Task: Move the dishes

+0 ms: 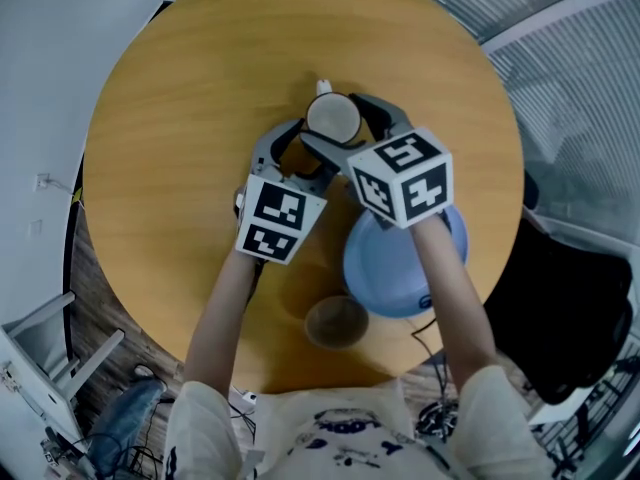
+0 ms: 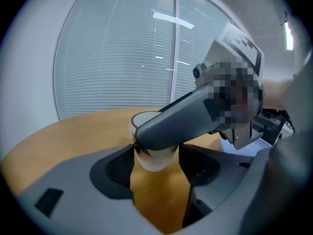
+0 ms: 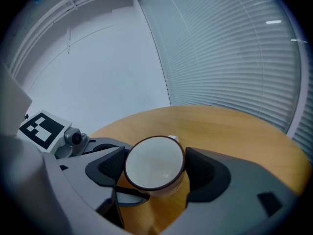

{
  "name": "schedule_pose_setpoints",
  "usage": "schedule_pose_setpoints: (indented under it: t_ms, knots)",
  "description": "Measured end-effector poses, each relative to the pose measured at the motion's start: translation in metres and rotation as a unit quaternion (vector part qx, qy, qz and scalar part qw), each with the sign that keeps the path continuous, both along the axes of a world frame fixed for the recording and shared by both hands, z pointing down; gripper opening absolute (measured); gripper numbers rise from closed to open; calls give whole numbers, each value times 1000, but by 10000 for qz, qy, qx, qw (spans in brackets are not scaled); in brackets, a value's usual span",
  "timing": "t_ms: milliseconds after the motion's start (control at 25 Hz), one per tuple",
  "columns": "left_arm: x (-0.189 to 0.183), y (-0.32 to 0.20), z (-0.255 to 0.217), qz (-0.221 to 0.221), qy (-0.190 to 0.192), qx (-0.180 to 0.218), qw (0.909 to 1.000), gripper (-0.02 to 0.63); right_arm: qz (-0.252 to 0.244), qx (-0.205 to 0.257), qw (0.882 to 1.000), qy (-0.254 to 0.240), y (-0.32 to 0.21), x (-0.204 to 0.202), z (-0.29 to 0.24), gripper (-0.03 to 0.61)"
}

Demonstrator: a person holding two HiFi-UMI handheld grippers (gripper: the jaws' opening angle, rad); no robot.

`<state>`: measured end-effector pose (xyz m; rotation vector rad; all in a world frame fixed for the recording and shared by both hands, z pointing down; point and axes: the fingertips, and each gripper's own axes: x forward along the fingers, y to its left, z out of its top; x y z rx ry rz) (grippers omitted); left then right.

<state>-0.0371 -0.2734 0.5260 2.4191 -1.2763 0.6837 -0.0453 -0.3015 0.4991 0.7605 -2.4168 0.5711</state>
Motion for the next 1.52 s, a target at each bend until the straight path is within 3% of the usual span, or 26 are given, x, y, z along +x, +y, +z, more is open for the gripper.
schedule_pose_setpoints:
  t_ms: [160, 440, 960, 1240, 1520]
  knots:
    - [-1, 0, -2, 50, -21, 33, 10000, 273, 105, 45, 9999, -40, 0, 1, -2, 365]
    - [11, 5, -13, 274, -107, 24, 9996, 273, 291, -265, 9988, -284, 3, 13, -11, 365]
    - [101, -1, -54, 1318, -14, 381, 9905, 273, 1240, 92, 9918, -292, -2, 109, -57, 365]
    - [158, 3, -47, 1877, -47, 238, 9819, 273, 1739, 100, 9847, -108, 3, 167, -49, 365]
    - [175, 11, -22, 2136, -93, -101, 9768, 273, 1937, -129, 9810, 0, 9, 185, -22, 365]
